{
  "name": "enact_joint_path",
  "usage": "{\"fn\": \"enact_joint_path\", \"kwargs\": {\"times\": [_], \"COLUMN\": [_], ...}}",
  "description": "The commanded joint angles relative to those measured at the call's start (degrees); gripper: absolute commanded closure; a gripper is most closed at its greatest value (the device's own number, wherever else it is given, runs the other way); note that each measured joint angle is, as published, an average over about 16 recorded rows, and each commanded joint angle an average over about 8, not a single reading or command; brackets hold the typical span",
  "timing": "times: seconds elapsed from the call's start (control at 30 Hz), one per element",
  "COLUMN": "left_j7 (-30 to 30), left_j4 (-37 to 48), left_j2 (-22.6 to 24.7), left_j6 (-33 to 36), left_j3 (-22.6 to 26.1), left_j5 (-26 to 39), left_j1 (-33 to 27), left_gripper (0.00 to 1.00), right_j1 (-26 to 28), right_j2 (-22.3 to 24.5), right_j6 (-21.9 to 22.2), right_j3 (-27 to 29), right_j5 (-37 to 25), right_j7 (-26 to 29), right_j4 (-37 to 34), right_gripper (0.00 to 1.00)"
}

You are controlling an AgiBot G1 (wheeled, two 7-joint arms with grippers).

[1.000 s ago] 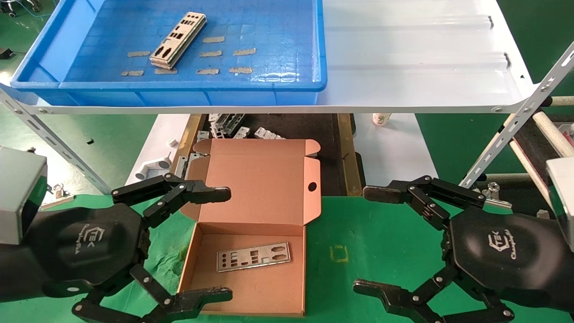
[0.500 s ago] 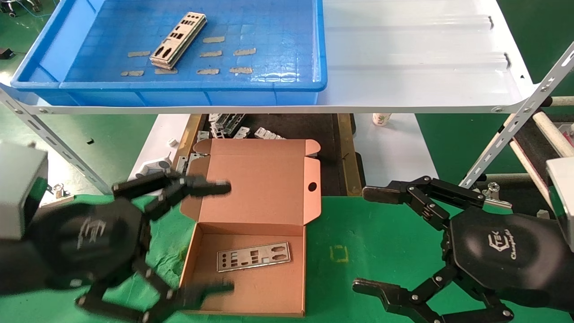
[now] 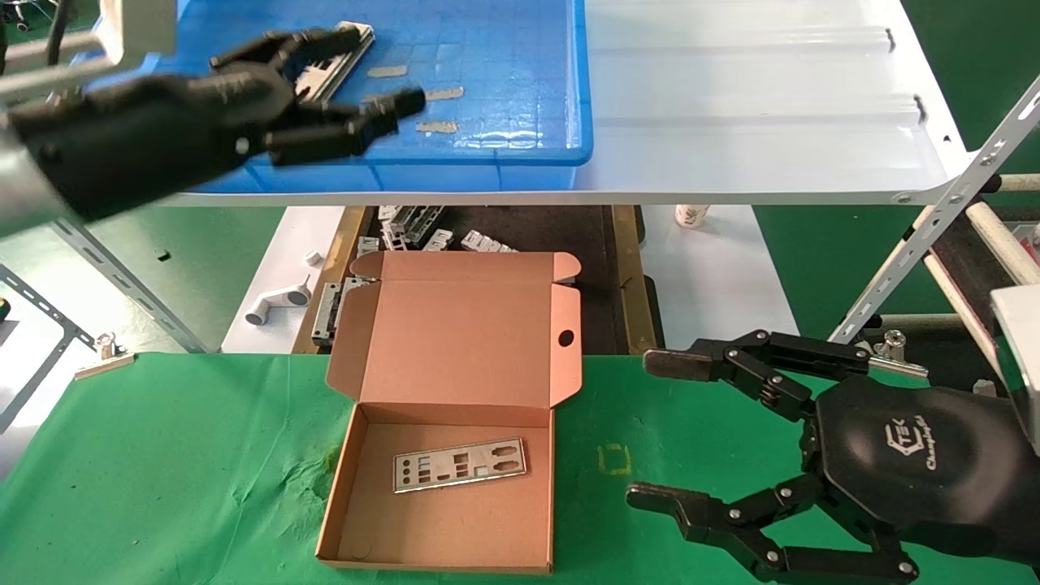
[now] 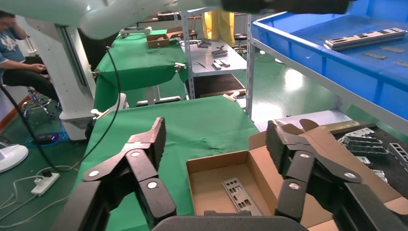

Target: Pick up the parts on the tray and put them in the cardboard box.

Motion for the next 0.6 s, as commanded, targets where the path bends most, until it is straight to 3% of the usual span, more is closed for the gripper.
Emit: {"fn": "enact_joint_path", "kwargs": {"times": [0.03,0.33,0.6], "left_j7": [0.68,1.99,5.29], "left_j4": [4.05,24.98,36.97], "left_j2": [1.86,8.83,13.30], "left_j6": [-2.38,-7.35,-11.12], "left_j3": [1.01,6.40,8.36], "left_j5": [2.81,12.98,16.67], "left_j1": [-3.53,-17.86,-23.90], "left_gripper": [0.00,0.00,0.00], "right_j1": [0.00,0.00,0.00], "right_j2": [0.00,0.00,0.00], "right_j6": [0.00,0.00,0.00], "right_j3": [0.00,0.00,0.00], "right_j5": [0.00,0.00,0.00], "right_j7": [0.00,0.00,0.00], "right_j4": [0.00,0.00,0.00], "right_gripper": [1.00,1.00,1.00]}}
